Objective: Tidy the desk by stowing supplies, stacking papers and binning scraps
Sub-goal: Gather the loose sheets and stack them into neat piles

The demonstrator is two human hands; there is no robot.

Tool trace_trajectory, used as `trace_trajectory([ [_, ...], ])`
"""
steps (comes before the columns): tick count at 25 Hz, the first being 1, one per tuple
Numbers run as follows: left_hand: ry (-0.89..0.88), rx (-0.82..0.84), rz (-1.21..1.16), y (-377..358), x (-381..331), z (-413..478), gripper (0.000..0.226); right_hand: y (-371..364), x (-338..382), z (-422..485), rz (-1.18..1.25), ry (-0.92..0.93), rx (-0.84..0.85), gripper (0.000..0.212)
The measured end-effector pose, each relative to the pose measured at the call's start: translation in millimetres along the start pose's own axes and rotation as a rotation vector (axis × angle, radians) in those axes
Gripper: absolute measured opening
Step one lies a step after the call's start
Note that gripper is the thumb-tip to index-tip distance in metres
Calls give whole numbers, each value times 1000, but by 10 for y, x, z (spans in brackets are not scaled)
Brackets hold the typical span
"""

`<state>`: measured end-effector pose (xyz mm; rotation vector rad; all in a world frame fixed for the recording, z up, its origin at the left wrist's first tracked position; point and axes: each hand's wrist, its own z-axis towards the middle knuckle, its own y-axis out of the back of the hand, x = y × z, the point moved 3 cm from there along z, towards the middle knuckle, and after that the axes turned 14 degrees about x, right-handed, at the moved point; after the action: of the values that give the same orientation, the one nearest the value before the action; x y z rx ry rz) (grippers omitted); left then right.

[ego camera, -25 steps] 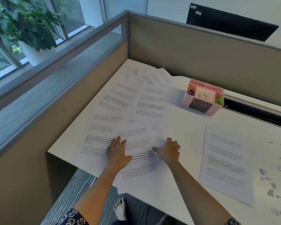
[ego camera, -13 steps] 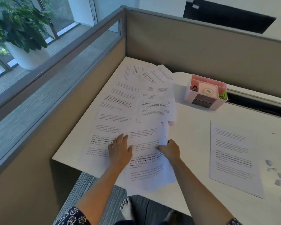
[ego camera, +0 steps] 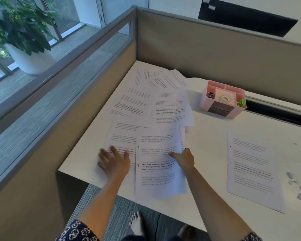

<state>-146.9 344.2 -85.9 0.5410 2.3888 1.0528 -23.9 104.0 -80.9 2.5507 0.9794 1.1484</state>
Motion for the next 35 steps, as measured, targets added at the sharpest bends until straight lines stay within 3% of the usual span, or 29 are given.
trace_trajectory([
  [4,-54,-3,63,-122,-187,-150,76,-71,78,38,118,32,22,73],
  [10,-56,1,103,-119,-286,-188,72,-11,40,119,213,43,31,38],
  [14,-58,-49,69,-59,-364,-229,72,-113,83,155,254,62,158,47],
  [20,0,71,-145,-131,-563,-240,64,-186,60,195,312,71,202,58],
  [23,20,67,-127,-180,-510,-244,53,-24,-20,196,342,32,296,63],
  [27,13,51,-167,-215,-603,-248,50,200,5,-22,476,-60,529,43],
  [31,5,145,-492,-161,-742,-251,54,361,84,-109,576,-2,666,39],
  [33,19,276,-826,-141,-772,-202,51,437,122,-139,550,11,701,42],
  [35,51,410,-955,-116,-798,-186,41,509,138,-145,484,12,720,38],
])
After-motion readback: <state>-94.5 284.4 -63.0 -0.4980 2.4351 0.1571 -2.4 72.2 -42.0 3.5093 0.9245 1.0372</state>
